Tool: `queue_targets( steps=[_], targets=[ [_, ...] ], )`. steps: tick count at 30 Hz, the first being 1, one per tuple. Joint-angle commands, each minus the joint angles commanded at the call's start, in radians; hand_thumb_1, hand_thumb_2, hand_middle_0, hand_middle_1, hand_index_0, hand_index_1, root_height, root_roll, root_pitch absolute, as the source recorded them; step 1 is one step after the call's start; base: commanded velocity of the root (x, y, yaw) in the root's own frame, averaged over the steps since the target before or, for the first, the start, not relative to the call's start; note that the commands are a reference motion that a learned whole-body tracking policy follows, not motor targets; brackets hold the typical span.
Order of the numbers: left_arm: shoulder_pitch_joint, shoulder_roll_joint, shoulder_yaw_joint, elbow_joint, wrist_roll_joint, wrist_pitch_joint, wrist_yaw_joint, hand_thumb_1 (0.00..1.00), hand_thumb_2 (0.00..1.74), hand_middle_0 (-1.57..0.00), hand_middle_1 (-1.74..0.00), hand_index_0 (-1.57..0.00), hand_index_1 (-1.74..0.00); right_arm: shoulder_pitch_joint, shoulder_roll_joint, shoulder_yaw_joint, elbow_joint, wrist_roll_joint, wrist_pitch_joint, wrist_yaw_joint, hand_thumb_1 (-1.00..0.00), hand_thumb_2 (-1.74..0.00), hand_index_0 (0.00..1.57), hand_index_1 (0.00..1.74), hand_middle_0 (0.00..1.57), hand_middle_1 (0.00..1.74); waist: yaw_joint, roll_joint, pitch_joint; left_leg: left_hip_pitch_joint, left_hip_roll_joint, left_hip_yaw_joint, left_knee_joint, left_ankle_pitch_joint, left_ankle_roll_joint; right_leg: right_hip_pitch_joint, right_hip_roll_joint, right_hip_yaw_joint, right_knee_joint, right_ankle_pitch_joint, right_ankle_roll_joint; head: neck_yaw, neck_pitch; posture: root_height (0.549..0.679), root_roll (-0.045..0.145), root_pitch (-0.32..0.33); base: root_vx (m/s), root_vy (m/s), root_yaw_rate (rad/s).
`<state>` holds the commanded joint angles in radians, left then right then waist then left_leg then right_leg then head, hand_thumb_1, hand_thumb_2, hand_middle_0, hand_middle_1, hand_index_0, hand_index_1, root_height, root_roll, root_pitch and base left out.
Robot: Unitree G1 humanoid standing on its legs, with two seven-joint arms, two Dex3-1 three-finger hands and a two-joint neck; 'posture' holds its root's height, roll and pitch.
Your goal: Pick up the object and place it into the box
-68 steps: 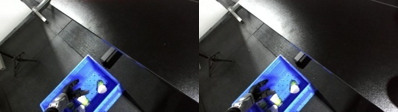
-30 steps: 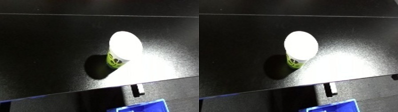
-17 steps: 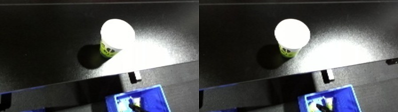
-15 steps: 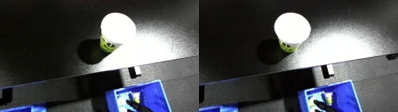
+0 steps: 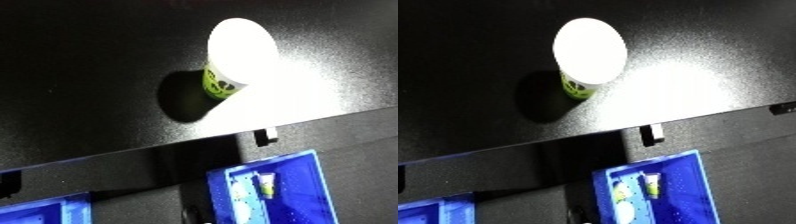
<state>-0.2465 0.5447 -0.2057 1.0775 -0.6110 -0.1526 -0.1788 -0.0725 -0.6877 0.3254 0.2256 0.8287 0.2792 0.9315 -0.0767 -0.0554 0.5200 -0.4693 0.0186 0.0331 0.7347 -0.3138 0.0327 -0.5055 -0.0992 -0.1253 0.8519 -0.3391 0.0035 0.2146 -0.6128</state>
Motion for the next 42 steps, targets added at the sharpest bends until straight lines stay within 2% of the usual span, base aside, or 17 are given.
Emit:
queue_targets(
  steps=[1, 3, 10, 12, 14, 17, 21, 22, 24, 29, 33, 34, 35, 36, 37, 38, 42],
  targets=[
    [0.002, 0.004, -0.004, 0.014, -0.007, -0.010, -0.007, 0.00, 0.00, 0.00, 0.00, 0.00, 0.00, 0.001, -0.013, -0.018, -0.101, 0.067, -0.015, 0.048, 0.00, 0.00, 0.00, 0.00, 0.00, 0.00, -0.004, -0.003, 0.000, 0.002, 0.004, 0.002, 0.002, -0.001, -0.0038, 0.002, 0.0004, 0.000, 0.002, -0.003, 0.0012, -0.011, 0.001, 0.629, 0.021, 0.047, 0.015, 0.004, -0.045],
    [0.000, 0.001, -0.007, 0.032, -0.009, -0.021, -0.014, 0.00, 0.00, 0.00, 0.00, 0.00, 0.00, -0.007, -0.010, -0.040, -0.181, 0.135, -0.047, 0.084, 0.00, 0.00, 0.00, 0.00, 0.00, 0.00, -0.008, -0.005, 0.000, 0.002, 0.008, 0.004, 0.006, -0.004, -0.0065, 0.003, 0.0007, 0.002, 0.003, -0.005, 0.0029, -0.017, 0.004, 0.629, 0.021, 0.045, 0.016, 0.008, -0.035],
    [-0.026, -0.035, -0.006, 0.098, 0.008, -0.043, -0.029, 0.00, 0.00, 0.00, 0.00, 0.00, 0.00, -0.095, 0.058, -0.128, -0.334, 0.384, -0.189, 0.161, 0.00, 0.00, 0.00, 0.00, 0.00, 0.00, -0.015, 0.005, 0.000, 0.003, 0.011, 0.008, 0.021, -0.016, -0.0120, 0.009, -0.0007, 0.007, 0.010, -0.009, 0.0076, -0.018, 0.004, 0.627, 0.024, 0.038, 0.016, 0.021, 0.006],
    [-0.031, -0.043, -0.003, 0.104, 0.015, -0.039, -0.029, 0.00, 0.00, 0.00, 0.00, 0.00, 0.00, -0.126, 0.077, -0.153, -0.365, 0.449, -0.239, 0.146, 0.00, 0.00, 0.00, 0.00, 0.00, 0.00, -0.016, 0.010, 0.000, 0.001, 0.011, 0.008, 0.027, -0.019, -0.0129, 0.009, -0.0020, 0.009, 0.013, -0.010, 0.0086, -0.011, 0.005, 0.626, 0.025, 0.036, 0.017, 0.022, 0.033],
    [-0.031, -0.050, 0.004, 0.107, 0.024, -0.032, -0.030, 0.00, 0.00, 0.00, 0.00, 0.00, 0.00, -0.158, 0.103, -0.186, -0.394, 0.492, -0.284, 0.104, 0.00, 0.00, 0.00, 0.00, 0.00, 0.00, -0.018, 0.017, 0.000, 0.000, 0.010, 0.008, 0.033, -0.023, -0.0126, 0.009, -0.0032, 0.009, 0.016, -0.011, 0.0087, 0.001, 0.005, 0.626, 0.026, 0.034, 0.020, 0.022, 0.037],
    [-0.028, -0.058, 0.017, 0.110, 0.038, -0.023, -0.035, 0.00, 0.00, 0.00, 0.00, 0.00, 0.00, -0.198, 0.139, -0.249, -0.416, 0.512, -0.338, 0.034, 0.00, 0.00, 0.00, 0.00, 0.00, 0.00, -0.021, 0.025, 0.000, -0.003, 0.009, 0.009, 0.044, -0.030, -0.0112, 0.008, -0.0050, 0.009, 0.021, -0.011, 0.0074, 0.011, 0.003, 0.626, 0.028, 0.032, 0.019, 0.023, 0.025],
    [-0.016, -0.070, 0.028, 0.114, 0.052, -0.026, -0.039, 0.00, 0.00, 0.00, 0.00, 0.00, 0.00, -0.229, 0.167, -0.332, -0.406, 0.547, -0.367, -0.036, 0.00, 0.00, 0.00, 0.00, 0.00, 0.00, -0.022, 0.032, -0.001, -0.002, 0.008, 0.009, 0.054, -0.038, -0.0081, 0.009, -0.0063, 0.010, 0.026, -0.014, 0.0050, 0.021, 0.009, 0.625, 0.030, 0.027, 0.027, 0.022, -0.005],
    [-0.016, -0.070, 0.028, 0.114, 0.052, -0.026, -0.039, 0.00, 0.00, 0.00, 0.00, 0.00, 0.00, -0.229, 0.167, -0.332, -0.406, 0.547, -0.367, -0.036, 0.00, 0.00, 0.00, 0.00, 0.00, 0.00, -0.022, 0.032, -0.001, -0.002, 0.008, 0.009, 0.054, -0.038, -0.0081, 0.009, -0.0063, 0.010, 0.026, -0.014, 0.0050, 0.021, 0.009, 0.625, 0.030, 0.027, 0.028, 0.020, -0.012],
    [-0.005, -0.082, 0.033, 0.114, 0.058, -0.035, -0.042, 0.00, 0.00, 0.00, 0.00, 0.00, 0.00, -0.247, 0.181, -0.391, -0.367, 0.572, -0.431, -0.111, 0.00, 0.00, 0.00, 0.00, 0.00, 0.00, -0.026, 0.036, -0.004, -0.002, 0.008, 0.011, 0.057, -0.040, -0.0057, 0.010, -0.0058, 0.010, 0.028, -0.014, 0.0038, 0.021, 0.023, 0.625, 0.030, 0.025, 0.026, 0.019, -0.009],
    [0.007, -0.100, 0.019, 0.097, 0.049, -0.037, -0.030, 0.00, 0.00, 0.00, 0.00, 0.00, 0.00, -0.278, 0.172, -0.484, -0.294, 0.536, -0.607, -0.283, 0.00, 0.00, 0.00, 0.00, 0.00, 0.00, -0.031, 0.045, -0.008, 0.002, 0.009, 0.019, 0.058, -0.041, -0.0056, 0.011, -0.0033, 0.012, 0.025, -0.011, 0.0022, 0.015, 0.043, 0.626, 0.033, 0.024, 0.021, 0.031, -0.031],
    [0.013, -0.111, 0.004, 0.078, 0.037, -0.026, -0.011, 0.00, 0.00, 0.00, 0.00, 0.00, 0.00, -0.300, 0.149, -0.509, -0.264, 0.428, -0.714, -0.419, 0.00, 0.00, 0.00, 0.00, 0.00, 0.00, -0.034, 0.051, -0.005, 0.009, 0.008, 0.025, 0.057, -0.041, -0.0036, 0.015, 0.0004, 0.017, 0.023, -0.012, -0.0014, 0.013, 0.055, 0.626, 0.036, 0.019, 0.021, 0.040, -0.051],
    [0.013, -0.111, 0.004, 0.078, 0.037, -0.026, -0.011, 0.00, 0.00, 0.00, 0.00, 0.00, 0.00, -0.300, 0.149, -0.509, -0.264, 0.428, -0.714, -0.419, 0.00, 0.00, 0.00, 0.00, 0.00, 0.00, -0.034, 0.051, -0.005, 0.009, 0.008, 0.025, 0.057, -0.041, -0.0036, 0.015, 0.0004, 0.017, 0.023, -0.012, -0.0014, 0.013, 0.055, 0.626, 0.036, 0.019, 0.023, 0.037, -0.051],
    [0.015, -0.114, 0.002, 0.073, 0.036, -0.023, -0.006, 0.00, 0.00, 0.00, 0.00, 0.00, 0.00, -0.307, 0.142, -0.510, -0.257, 0.390, -0.729, -0.457, 0.00, 0.00, 0.00, 0.00, 0.00, 0.00, -0.034, 0.053, -0.004, 0.011, 0.007, 0.026, 0.057, -0.041, -0.0030, 0.016, 0.0012, 0.019, 0.024, -0.013, -0.0027, 0.016, 0.062, 0.626, 0.036, 0.017, 0.025, 0.029, -0.038],
    [0.019, -0.120, -0.002, 0.062, 0.037, -0.016, 0.004, 0.00, 0.00, 0.00, 0.00, 0.00, 0.00, -0.325, 0.126, -0.502, -0.248, 0.297, -0.740, -0.551, 0.00, 0.00, 0.00, 0.00, 0.00, 0.00, -0.033, 0.055, -0.002, 0.014, 0.006, 0.027, 0.057, -0.041, -0.0020, 0.017, 0.0024, 0.022, 0.024, -0.015, -0.0056, 0.024, 0.081, 0.625, 0.037, 0.013, 0.028, 0.018, -0.027],
    [0.019, -0.120, -0.002, 0.062, 0.037, -0.016, 0.004, 0.00, 0.00, 0.00, 0.00, 0.00, 0.00, -0.325, 0.126, -0.502, -0.248, 0.297, -0.740, -0.551, 0.00, 0.00, 0.00, 0.00, 0.00, 0.00, -0.033, 0.055, -0.002, 0.014, 0.006, 0.027, 0.057, -0.041, -0.0020, 0.017, 0.0024, 0.022, 0.024, -0.015, -0.0056, 0.024, 0.081, 0.625, 0.037, 0.013, 0.028, 0.018, -0.027],
    [0.025, -0.125, -0.005, 0.051, 0.041, -0.012, 0.012, 0.00, 0.00, 0.00, 0.00, 0.00, 0.00, -0.344, 0.108, -0.487, -0.245, 0.195, -0.734, -0.664, 0.00, 0.00, 0.00, 0.00, 0.00, 0.00, -0.030, 0.058, 0.000, 0.015, 0.004, 0.027, 0.055, -0.039, -0.0008, 0.018, 0.0035, 0.024, 0.024, -0.016, -0.0085, 0.035, 0.104, 0.625, 0.038, 0.011, 0.025, 0.005, -0.014],
    [0.029, -0.133, -0.014, 0.040, 0.047, -0.009, 0.025, 0.00, 0.00, 0.00, 0.00, 0.00, 0.00, -0.394, 0.069, -0.443, -0.225, 0.042, -0.677, -0.856, 0.00, 0.00, 0.00, 0.00, 0.00, 0.00, -0.019, 0.060, 0.000, 0.015, 0.000, 0.026, 0.048, -0.032, 0.0012, 0.017, 0.0056, 0.025, 0.023, -0.018, -0.0145, 0.055, 0.135, 0.625, 0.039, 0.012, 0.017, -0.003, -0.002]
  ],
)
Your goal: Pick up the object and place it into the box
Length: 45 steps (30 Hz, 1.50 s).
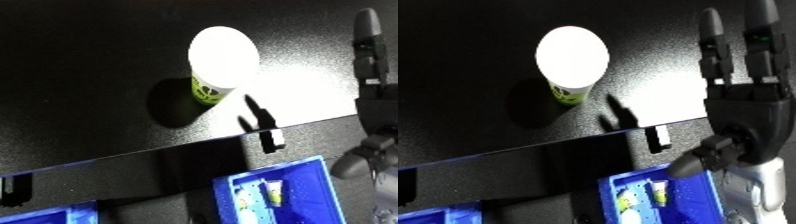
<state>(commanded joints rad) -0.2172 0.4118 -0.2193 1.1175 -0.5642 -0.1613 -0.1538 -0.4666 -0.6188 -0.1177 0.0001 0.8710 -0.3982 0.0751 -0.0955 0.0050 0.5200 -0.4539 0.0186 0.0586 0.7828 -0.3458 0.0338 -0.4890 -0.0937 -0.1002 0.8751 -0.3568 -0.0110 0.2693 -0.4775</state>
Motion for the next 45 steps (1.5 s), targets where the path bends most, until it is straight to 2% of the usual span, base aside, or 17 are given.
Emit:
queue_targets(
  steps=[4, 8, 17, 31, 38, 45],
  targets=[
    [-0.004, -0.006, -0.013, -0.008, 0.005, 0.005, 0.013, 0.00, 0.00, 0.00, 0.00, 0.00, 0.00, -0.055, -0.033, 0.063, 0.015, -0.090, 0.094, -0.137, 0.00, 0.00, 0.00, 0.00, 0.00, 0.00, 0.013, 0.003, 0.000, -0.005, -0.005, -0.005, -0.002, 0.005, 0.0016, -0.004, 0.0003, -0.001, 0.002, -0.003, -0.0064, 0.022, 0.023, 0.624, 0.039, 0.014, 0.008, -0.013, 0.035],
    [-0.006, -0.006, -0.022, -0.008, 0.015, 0.005, 0.015, 0.00, 0.00, 0.00, 0.00, 0.00, 0.00, -0.108, -0.058, 0.132, 0.038, -0.125, 0.181, -0.208, 0.00, 0.00, 0.00, 0.00, 0.00, 0.00, 0.027, 0.006, 0.000, -0.007, -0.011, -0.011, -0.005, 0.008, 0.0036, -0.006, 0.0000, -0.003, 0.006, -0.007, -0.0133, 0.051, 0.034, 0.623, 0.039, 0.014, 0.010, -0.020, 0.056],
    [-0.024, -0.007, -0.043, -0.004, 0.030, 0.013, 0.014, 0.00, 0.00, 0.00, 0.00, 0.00, 0.00, -0.214, -0.080, 0.239, 0.127, -0.119, 0.310, -0.208, 0.00, 0.00, 0.00, 0.00, 0.00, 0.00, 0.049, 0.013, 0.000, -0.015, -0.020, -0.022, -0.005, 0.010, 0.0054, -0.015, -0.0050, -0.007, 0.018, -0.016, -0.0215, 0.096, 0.038, 0.621, 0.039, 0.016, 0.013, -0.016, 0.054],
    [-0.036, -0.012, -0.065, -0.014, 0.040, 0.041, 0.017, 0.00, 0.00, 0.00, 0.00, 0.00, 0.00, -0.314, -0.041, 0.354, 0.226, -0.095, 0.425, -0.155, 0.00, 0.00, 0.00, 0.00, 0.00, 0.00, 0.074, 0.027, 0.000, -0.022, -0.027, -0.032, 0.011, 0.005, 0.0101, -0.024, -0.0161, -0.010, 0.040, -0.027, -0.0311, 0.144, 0.008, 0.619, 0.045, 0.013, 0.025, -0.005, 0.048],
    [-0.036, -0.017, -0.077, -0.024, 0.036, 0.048, 0.015, 0.00, 0.00, 0.00, 0.00, 0.00, 0.00, -0.356, -0.003, 0.399, 0.244, -0.072, 0.444, -0.129, -0.35, -0.61, 0.55, 0.61, 0.55, 0.61, 0.084, 0.036, 0.000, -0.025, -0.030, -0.035, 0.012, 0.007, 0.0096, -0.029, -0.0185, -0.008, 0.047, -0.030, -0.0343, 0.162, -0.001, 0.618, 0.049, 0.014, 0.014, 0.004, 0.029],
    [-0.034, -0.026, -0.081, -0.032, 0.037, 0.056, 0.020, 0.00, 0.00, 0.00, 0.00, 0.00, 0.00, -0.373, 0.031, 0.416, 0.222, -0.083, 0.454, -0.145, -0.70, -1.22, 1.10, 1.22, 1.10, 1.22, 0.089, 0.038, 0.000, -0.025, -0.032, -0.035, 0.008, 0.011, 0.0083, -0.033, -0.0184, -0.007, 0.051, -0.032, -0.0350, 0.163, 0.005, 0.618, 0.051, 0.014, 0.005, 0.006, 0.027]
  ],
)
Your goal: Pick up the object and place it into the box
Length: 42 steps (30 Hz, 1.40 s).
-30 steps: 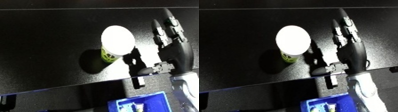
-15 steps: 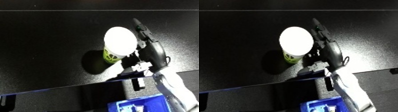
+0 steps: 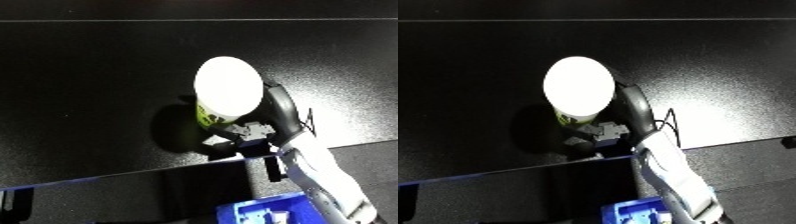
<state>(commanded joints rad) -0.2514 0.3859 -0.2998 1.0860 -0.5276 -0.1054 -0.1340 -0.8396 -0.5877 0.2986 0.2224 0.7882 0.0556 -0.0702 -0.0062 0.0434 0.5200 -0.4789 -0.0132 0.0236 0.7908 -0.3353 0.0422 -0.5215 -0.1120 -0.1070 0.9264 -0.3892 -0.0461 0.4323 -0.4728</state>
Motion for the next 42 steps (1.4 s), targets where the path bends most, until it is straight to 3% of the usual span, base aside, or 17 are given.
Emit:
queue_targets(
  steps=[6, 13, 18, 24, 30, 37, 39, 42],
  targets=[
    [-0.002, -0.003, -0.003, -0.005, 0.000, 0.006, 0.006, 0.00, 0.00, 0.00, 0.00, 0.00, 0.00, -0.002, 0.004, 0.003, -0.010, 0.003, 0.001, -0.016, -1.00, -1.74, 1.57, 1.74, 1.57, 1.74, 0.001, -0.002, 0.000, 0.003, 0.002, 0.000, -0.006, 0.004, -0.0019, 0.003, 0.0011, -0.001, -0.004, 0.002, 0.0006, 0.002, -0.002, 0.618, 0.051, 0.014, -0.005, -0.005, 0.015],
    [0.001, -0.004, -0.002, -0.008, -0.003, 0.001, 0.010, 0.00, 0.00, 0.00, 0.00, 0.00, 0.00, 0.006, -0.001, -0.004, -0.031, 0.007, -0.017, -0.013, -1.00, -1.74, 1.57, 1.74, 1.57, 1.74, -0.005, -0.004, 0.000, 0.006, 0.005, 0.001, -0.010, 0.005, -0.0038, 0.002, 0.0044, 0.002, -0.007, 0.004, 0.0018, 0.002, 0.009, 0.619, 0.052, 0.015, -0.017, -0.002, -0.020],
    [0.011, -0.004, 0.013, -0.001, -0.010, -0.012, 0.008, 0.00, 0.00, 0.00, 0.00, 0.00, 0.00, 0.044, -0.006, -0.029, -0.112, -0.002, -0.074, 0.033, -1.00, -1.74, 1.57, 1.74, 1.57, 1.74, -0.020, -0.008, 0.000, 0.009, 0.008, 0.006, -0.012, 0.003, -0.0057, 0.002, 0.0111, 0.007, -0.009, 0.002, 0.0035, -0.008, 0.038, 0.619, 0.052, 0.017, -0.024, 0.019, -0.055],
    [0.029, -0.007, 0.037, -0.003, -0.017, -0.020, 0.011, 0.00, 0.00, 0.00, 0.00, 0.00, 0.00, 0.142, -0.009, -0.089, -0.241, -0.044, -0.146, 0.017, -1.00, -1.74, 1.57, 1.74, 1.57, 1.74, -0.045, -0.018, 0.000, 0.016, 0.016, 0.017, -0.012, -0.003, -0.0069, 0.005, 0.0192, 0.013, -0.014, 0.003, 0.0075, -0.024, 0.065, 0.620, 0.053, 0.019, -0.030, 0.024, -0.108],
    [0.045, -0.014, 0.068, 0.012, -0.043, -0.047, 0.010, 0.00, 0.00, 0.00, 0.00, 0.00, 0.00, 0.290, -0.036, -0.169, -0.371, 0.034, -0.160, 0.179, -1.00, -1.74, 1.57, 1.74, 1.57, 1.74, -0.088, -0.030, 0.000, 0.025, 0.032, 0.037, -0.007, -0.015, -0.0093, 0.007, 0.0277, 0.025, -0.019, 0.004, 0.0128, -0.035, 0.090, 0.620, 0.054, 0.020, -0.036, 0.043, -0.134],
    [0.067, -0.019, 0.094, 0.035, -0.071, -0.083, 0.005, 0.00, 0.00, 0.00, 0.00, 0.00, 0.00, 0.416, -0.039, -0.283, -0.408, 0.040, -0.307, 0.170, -1.00, -1.74, 1.57, 1.74, 1.57, 1.74, -0.124, -0.039, -0.004, 0.037, 0.045, 0.058, -0.011, -0.023, -0.0119, 0.014, 0.0397, 0.033, -0.032, 0.008, 0.0176, -0.024, 0.105, 0.623, 0.054, 0.025, -0.026, 0.038, -0.125],
    [0.070, -0.021, 0.102, 0.043, -0.083, -0.092, 0.002, 0.00, 0.00, 0.00, 0.00, 0.00, 0.00, 0.450, -0.026, -0.319, -0.413, 0.083, -0.330, 0.201, -1.00, -1.74, 1.57, 1.74, 1.57, 1.74, -0.135, -0.040, -0.004, 0.042, 0.047, 0.064, -0.017, -0.025, -0.0127, 0.015, 0.0440, 0.037, -0.038, 0.009, 0.0198, -0.010, 0.102, 0.624, 0.055, 0.028, -0.026, 0.067, -0.132],
    [0.070, -0.023, 0.115, 0.055, -0.097, -0.103, -0.002, 0.00, 0.00, 0.00, 0.00, 0.00, 0.00, 0.495, -0.008, -0.358, -0.408, 0.188, -0.316, 0.297, -1.00, -1.74, 1.57, 1.74, 1.57, 1.74, -0.149, -0.042, -0.004, 0.048, 0.048, 0.073, -0.028, -0.025, -0.0147, 0.017, 0.0485, 0.041, -0.049, 0.013, 0.0237, 0.034, 0.081, 0.625, 0.055, 0.032, -0.031, 0.070, -0.097]
  ],
)
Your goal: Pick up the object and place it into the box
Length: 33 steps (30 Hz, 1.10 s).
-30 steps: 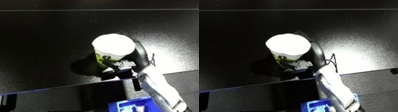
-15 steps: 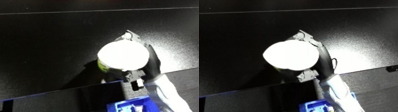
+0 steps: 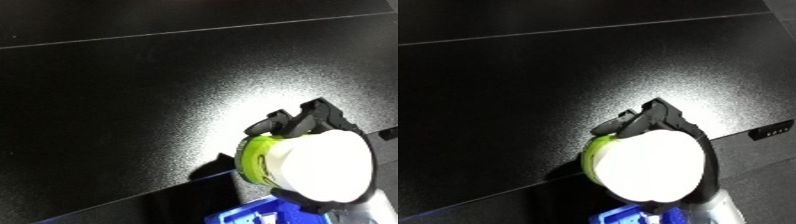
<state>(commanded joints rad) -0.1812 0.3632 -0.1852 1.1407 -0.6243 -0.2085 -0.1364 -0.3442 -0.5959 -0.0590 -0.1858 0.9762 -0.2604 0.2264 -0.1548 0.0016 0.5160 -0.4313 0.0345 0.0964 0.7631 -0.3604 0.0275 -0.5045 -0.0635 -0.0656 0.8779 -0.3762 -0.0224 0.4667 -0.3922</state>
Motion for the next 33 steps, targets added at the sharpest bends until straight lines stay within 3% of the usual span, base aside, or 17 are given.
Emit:
queue_targets(
  steps=[2, 5, 8, 11, 12, 15, 18, 27, 33],
  targets=[
    [-0.001, 0.000, 0.005, 0.006, -0.008, -0.006, -0.001, 0.00, 0.00, 0.00, 0.00, 0.00, 0.00, 0.027, 0.008, -0.018, 0.021, 0.058, -0.003, 0.047, -1.00, -1.74, 1.57, 1.74, 1.57, 1.74, -0.007, -0.001, 0.001, 0.002, 0.001, 0.005, -0.004, 0.000, -0.0006, 0.000, 0.0017, 0.003, -0.007, 0.005, 0.0025, 0.047, -0.031, 0.626, 0.055, 0.035, -0.040, 0.058, -0.052],
    [0.002, 0.002, 0.009, 0.021, -0.021, -0.015, -0.007, 0.00, 0.00, 0.00, 0.00, 0.00, 0.00, 0.055, 0.014, -0.053, 0.086, 0.107, -0.049, 0.062, -1.00, -1.74, 1.57, 1.74, 1.57, 1.74, -0.017, 0.000, 0.001, 0.005, 0.002, 0.009, -0.004, -0.005, -0.0004, 0.001, 0.0054, 0.007, -0.012, 0.009, 0.0051, 0.134, -0.071, 0.627, 0.053, 0.035, -0.029, 0.052, -0.043],
    [0.008, 0.002, 0.011, 0.044, -0.036, -0.026, -0.021, 0.00, 0.00, 0.00, 0.00, 0.00, 0.00, 0.070, 0.007, -0.106, 0.171, 0.150, -0.088, 0.069, -1.00, -1.74, 1.57, 1.74, 1.57, 1.74, -0.027, 0.004, 0.000, 0.012, 0.001, 0.014, -0.004, -0.014, 0.0007, 0.004, 0.0112, 0.013, -0.012, 0.007, 0.0055, 0.202, -0.099, 0.626, 0.053, 0.033, -0.003, 0.065, -0.042],
    [0.011, 0.001, 0.013, 0.054, -0.045, -0.029, -0.030, 0.00, 0.00, 0.00, 0.00, 0.00, 0.00, 0.079, -0.002, -0.142, 0.227, 0.202, -0.084, 0.102, -1.00, -1.74, 1.57, 1.74, 1.57, 1.74, -0.034, 0.009, -0.002, 0.019, -0.001, 0.017, -0.006, -0.020, 0.0021, 0.008, 0.0156, 0.018, -0.013, 0.004, 0.0048, 0.236, -0.107, 0.626, 0.053, 0.032, 0.011, 0.064, -0.018],
    [0.014, 0.003, 0.018, 0.058, -0.049, -0.026, -0.038, 0.00, 0.00, 0.00, 0.00, 0.00, 0.00, 0.092, -0.010, -0.175, 0.287, 0.281, -0.038, 0.174, -1.00, -1.74, 1.57, 1.74, 1.57, 1.74, -0.038, 0.013, -0.004, 0.024, -0.004, 0.020, -0.007, -0.024, 0.0037, 0.009, 0.0195, 0.022, -0.013, 0.002, 0.0044, 0.273, -0.119, 0.626, 0.054, 0.030, 0.016, 0.048, 0.005],
    [0.014, 0.010, 0.025, 0.061, -0.047, -0.017, -0.047, 0.00, 0.00, 0.00, 0.00, 0.00, 0.00, 0.118, -0.020, -0.207, 0.385, 0.395, 0.057, 0.304, -1.00, -1.74, 1.57, 1.74, 1.57, 1.74, -0.040, 0.017, -0.008, 0.026, -0.010, 0.019, -0.005, -0.030, 0.0063, 0.010, 0.0232, 0.025, -0.012, 0.001, 0.0050, 0.317, -0.132, 0.626, 0.053, 0.029, 0.013, 0.024, 0.017],
    [0.012, 0.018, 0.025, 0.064, -0.043, -0.010, -0.051, 0.00, 0.00, 0.00, 0.00, 0.00, 0.00, 0.142, -0.037, -0.221, 0.488, 0.447, 0.100, 0.362, -1.00, -1.74, 1.57, 1.74, 1.57, 1.74, -0.037, 0.017, -0.011, 0.024, -0.015, 0.015, -0.002, -0.033, 0.0082, 0.009, 0.0265, 0.025, -0.012, 0.002, 0.0060, 0.374, -0.156, 0.626, 0.052, 0.030, 0.002, -0.003, 0.016],
    [0.010, 0.021, 0.025, 0.072, -0.045, -0.007, -0.059, 0.00, 0.00, 0.00, 0.00, 0.00, 0.00, 0.170, -0.079, -0.297, 0.826, 0.568, 0.069, 0.372, -1.00, -1.74, 1.57, 1.74, 1.57, 1.74, -0.033, 0.025, -0.019, 0.023, -0.028, 0.006, 0.007, -0.041, 0.0188, 0.008, 0.0419, 0.025, -0.003, 0.005, 0.0044, 0.503, -0.206, 0.625, 0.049, 0.028, 0.011, 0.000, -0.031],
    [0.012, 0.020, 0.030, 0.070, -0.033, 0.005, -0.065, 0.00, 0.00, 0.00, 0.00, 0.00, 0.00, 0.171, -0.087, -0.315, 1.014, 0.531, 0.087, 0.363, -1.00, -1.74, 1.57, 1.74, 1.57, 1.74, -0.029, 0.038, -0.015, 0.022, -0.037, -0.001, 0.011, -0.037, 0.0222, 0.004, 0.0490, 0.027, 0.007, 0.005, 0.0020, 0.539, -0.223, 0.624, 0.049, 0.025, 0.011, 0.002, -0.017]
  ],
)
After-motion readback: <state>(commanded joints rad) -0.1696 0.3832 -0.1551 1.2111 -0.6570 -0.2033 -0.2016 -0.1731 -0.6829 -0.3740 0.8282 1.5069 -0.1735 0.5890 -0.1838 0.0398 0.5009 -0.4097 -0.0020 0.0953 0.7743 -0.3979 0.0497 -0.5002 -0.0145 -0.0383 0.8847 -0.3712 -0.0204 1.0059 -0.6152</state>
